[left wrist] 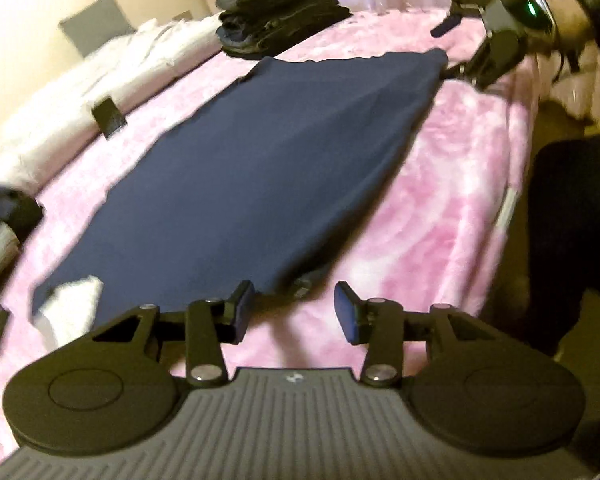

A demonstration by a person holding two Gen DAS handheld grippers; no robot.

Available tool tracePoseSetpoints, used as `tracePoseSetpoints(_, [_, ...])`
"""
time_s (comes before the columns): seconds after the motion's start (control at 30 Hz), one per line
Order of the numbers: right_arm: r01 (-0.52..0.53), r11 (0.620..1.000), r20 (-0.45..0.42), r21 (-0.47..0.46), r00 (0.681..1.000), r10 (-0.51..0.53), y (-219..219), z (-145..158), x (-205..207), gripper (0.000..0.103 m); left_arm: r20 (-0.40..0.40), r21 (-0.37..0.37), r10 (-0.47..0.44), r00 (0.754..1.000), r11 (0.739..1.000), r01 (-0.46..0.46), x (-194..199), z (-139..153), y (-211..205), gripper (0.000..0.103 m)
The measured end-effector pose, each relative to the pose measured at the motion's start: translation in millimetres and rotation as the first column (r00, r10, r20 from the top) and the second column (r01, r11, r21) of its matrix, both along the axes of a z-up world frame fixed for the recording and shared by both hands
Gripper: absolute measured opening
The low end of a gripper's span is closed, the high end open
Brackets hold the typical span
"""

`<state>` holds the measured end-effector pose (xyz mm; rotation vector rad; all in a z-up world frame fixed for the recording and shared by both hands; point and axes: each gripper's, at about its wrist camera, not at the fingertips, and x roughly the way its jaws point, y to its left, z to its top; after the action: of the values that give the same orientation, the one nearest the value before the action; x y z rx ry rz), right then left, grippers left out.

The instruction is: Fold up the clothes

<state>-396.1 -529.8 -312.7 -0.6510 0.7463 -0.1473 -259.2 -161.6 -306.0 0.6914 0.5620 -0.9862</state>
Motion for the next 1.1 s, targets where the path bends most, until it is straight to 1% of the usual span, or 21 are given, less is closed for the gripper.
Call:
tracePoseSetpoints(0.03, [-0.005, 1.0, 0.02, -0.007, 1.0, 0.005, 0, -3, -1, 0.073, -0.015, -0.018, 0.018, 1.0, 1.0, -0.019, -1, -2, 2, 0.04])
tracePoseSetpoints(0.13, [0.012, 1.0, 0.084, 0.025, 0.996, -0.014, -5, -7, -4, 0.073, -0.076, -0.09, 0.091, 0.993, 0.991, -0.098, 0, -6, 11, 0.041])
tracePoseSetpoints(0.2, [0.02, 0.999, 0.12, 0.034, 0.992, -0.024, -3, -7, -11, 0.073, -0.086, -0.107, 0.123, 0.989, 0.985, -0.132, 3, -7, 16, 0.043])
tracePoseSetpoints(0.27, [0.009, 0.998, 0.15, 0.054, 0.989, -0.017, 3, 0, -26, 0.073, -0.095, -0.123, 0.14, 0.986, 0.981, -0.151, 7, -3, 18, 0.046])
tracePoseSetpoints(0.33, [-0.01, 0.997, 0.176, 0.07, 0.984, -0.002, 10, 8, -42, 0.073, -0.139, -0.129, 0.139, 0.98, 0.979, -0.158, 16, -1, 16, 0.047])
tracePoseSetpoints(0.37, [-0.02, 0.998, 0.191, 0.066, 0.982, 0.007, 13, 12, -50, 0.073, -0.169, -0.13, 0.136, 0.976, 0.979, -0.158, 21, -1, 14, 0.053])
tracePoseSetpoints(0.4, [-0.023, 0.998, 0.206, 0.062, 0.979, 0.01, 16, 16, -58, 0.073, -0.195, -0.131, 0.129, 0.972, 0.979, -0.156, 26, -1, 11, 0.053])
tracePoseSetpoints(0.47, [-0.025, 0.997, 0.23, 0.075, 0.973, 0.007, 20, 24, -75, 0.073, -0.236, -0.14, 0.105, 0.966, 0.98, -0.14, 32, -2, 4, 0.052])
tracePoseSetpoints(0.5, [-0.024, 0.997, 0.24, 0.078, 0.971, 0.004, 20, 27, -82, 0.073, -0.25, -0.161, 0.08, 0.965, 0.979, -0.123, 31, -1, 1, 0.05])
tracePoseSetpoints(0.53, [-0.022, 0.997, 0.248, 0.079, 0.969, 0.002, 20, 29, -88, 0.073, -0.255, -0.182, 0.054, 0.965, 0.978, -0.103, 27, 1, -1, 0.045])
tracePoseSetpoints(0.63, [0.001, 0.997, 0.241, 0.071, 0.97, -0.018, 15, 31, -96, 0.073, -0.238, -0.208, -0.016, 0.971, 0.977, -0.035, 9, 8, -1, 0.045])
tracePoseSetpoints(0.67, [0.01, 0.997, 0.239, 0.076, 0.971, -0.028, 12, 31, -96, 0.073, -0.237, -0.213, -0.024, 0.971, 0.977, -0.028, 6, 9, 1, 0.045])
tracePoseSetpoints(0.77, [0.034, 0.995, 0.228, 0.097, 0.972, -0.056, 11, 33, -95, 0.073, -0.267, -0.225, 0.011, 0.964, 0.972, -0.073, 11, 3, 13, 0.045])
tracePoseSetpoints(0.83, [0.026, 0.996, 0.207, 0.085, 0.977, -0.043, 12, 31, -90, 0.073, -0.292, -0.238, 0.036, 0.956, 0.965, -0.109, 19, 0, 17, 0.045])
tracePoseSetpoints(0.9, [0.016, 0.997, 0.187, 0.07, 0.982, -0.029, 13, 29, -85, 0.073, -0.328, -0.262, 0.042, 0.944, 0.956, -0.133, 26, -1, 19, 0.045])
tracePoseSetpoints(0.93, [0.004, 0.999, 0.177, 0.051, 0.984, -0.013, 14, 27, -82, 0.073, -0.344, -0.265, 0.04, 0.938, 0.955, -0.137, 29, -2, 18, 0.044])
tracePoseSetpoints(0.97, [-0.008, 0.999, 0.167, 0.031, 0.986, 0.003, 14, 25, -80, 0.073, -0.353, -0.256, 0.038, 0.935, 0.957, -0.135, 31, -2, 17, 0.032])
tracePoseSetpoints(1.03, [-0.025, 1.0, 0.146, -0.001, 0.989, 0.025, 10, 21, -76, 0.073, -0.357, -0.237, 0.033, 0.933, 0.964, -0.125, 34, -3, 18, 0.012])
tracePoseSetpoints(1.1, [-0.04, 0.999, 0.127, -0.023, 0.991, 0.043, 3, 17, -72, 0.073, -0.352, -0.229, 0.047, 0.935, 0.964, -0.134, 34, 0, 26, 0.007])
